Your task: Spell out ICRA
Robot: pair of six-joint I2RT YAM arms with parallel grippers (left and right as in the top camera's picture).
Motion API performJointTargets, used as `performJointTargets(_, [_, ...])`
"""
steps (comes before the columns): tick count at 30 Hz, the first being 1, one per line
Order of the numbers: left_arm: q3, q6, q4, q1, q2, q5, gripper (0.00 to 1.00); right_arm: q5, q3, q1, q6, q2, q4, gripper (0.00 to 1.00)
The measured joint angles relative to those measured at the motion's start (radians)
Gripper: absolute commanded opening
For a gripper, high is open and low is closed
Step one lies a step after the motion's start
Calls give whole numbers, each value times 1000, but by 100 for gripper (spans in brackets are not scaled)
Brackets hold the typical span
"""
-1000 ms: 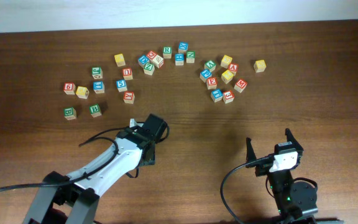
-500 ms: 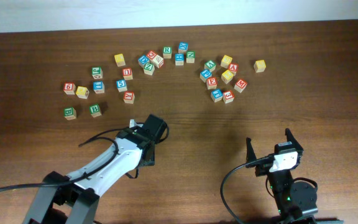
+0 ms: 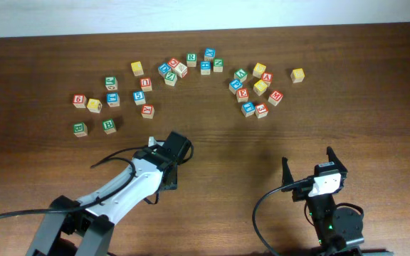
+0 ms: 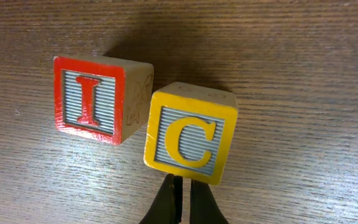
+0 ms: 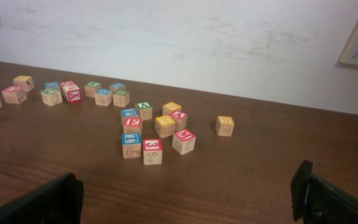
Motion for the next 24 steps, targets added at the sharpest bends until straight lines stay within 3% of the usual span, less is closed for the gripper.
performJointTargets(12, [0, 0, -6, 0, 0, -2, 0, 0, 0, 0, 0, 0, 0, 98])
performJointTargets(17, [33, 1, -166, 0, 1, 27, 0, 0, 0, 0, 0, 0, 0, 98])
performJointTargets(24, [278, 56, -330, 0, 2, 88, 0, 0, 0, 0, 0, 0, 0, 98])
